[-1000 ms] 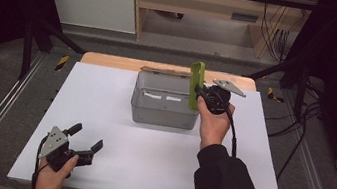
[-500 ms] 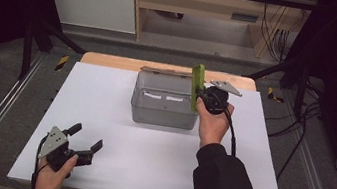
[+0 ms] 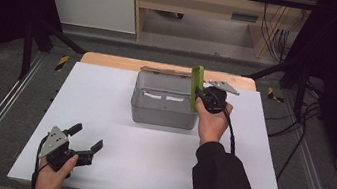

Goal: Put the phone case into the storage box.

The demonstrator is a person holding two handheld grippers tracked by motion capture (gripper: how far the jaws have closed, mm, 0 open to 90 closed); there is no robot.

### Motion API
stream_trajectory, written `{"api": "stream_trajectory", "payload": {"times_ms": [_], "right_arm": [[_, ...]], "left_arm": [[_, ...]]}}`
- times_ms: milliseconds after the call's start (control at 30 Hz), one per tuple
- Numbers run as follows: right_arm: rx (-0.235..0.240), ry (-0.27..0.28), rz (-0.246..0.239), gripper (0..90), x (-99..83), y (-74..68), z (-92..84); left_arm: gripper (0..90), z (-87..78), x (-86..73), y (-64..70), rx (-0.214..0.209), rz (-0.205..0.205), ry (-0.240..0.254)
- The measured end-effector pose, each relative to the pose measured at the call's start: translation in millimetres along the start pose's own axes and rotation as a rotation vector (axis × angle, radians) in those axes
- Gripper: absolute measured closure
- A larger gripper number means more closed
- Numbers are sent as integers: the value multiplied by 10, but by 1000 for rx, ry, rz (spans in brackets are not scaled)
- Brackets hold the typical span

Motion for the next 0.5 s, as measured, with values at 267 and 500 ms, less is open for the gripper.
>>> {"api": "stream_trajectory", "payload": {"times_ms": [267,500], "right_arm": [[-5,-14,-18,772,-47,-39,72],[-7,-30,-29,772,-76,-56,101]], "left_arm": [[31,-12,1,-17,12,-2,-1],[26,-11,3,-22,12,-3,1]]}}
Point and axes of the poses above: each handheld gripper's, and its own axes: z roughly forward along the jaws, x roughly out of its top, y roughly to its right, the point moved 6 cm from there along z, roughly forward along the jaws, and after that the axes turned 2 degrees about -y, right-handed, at the moved point
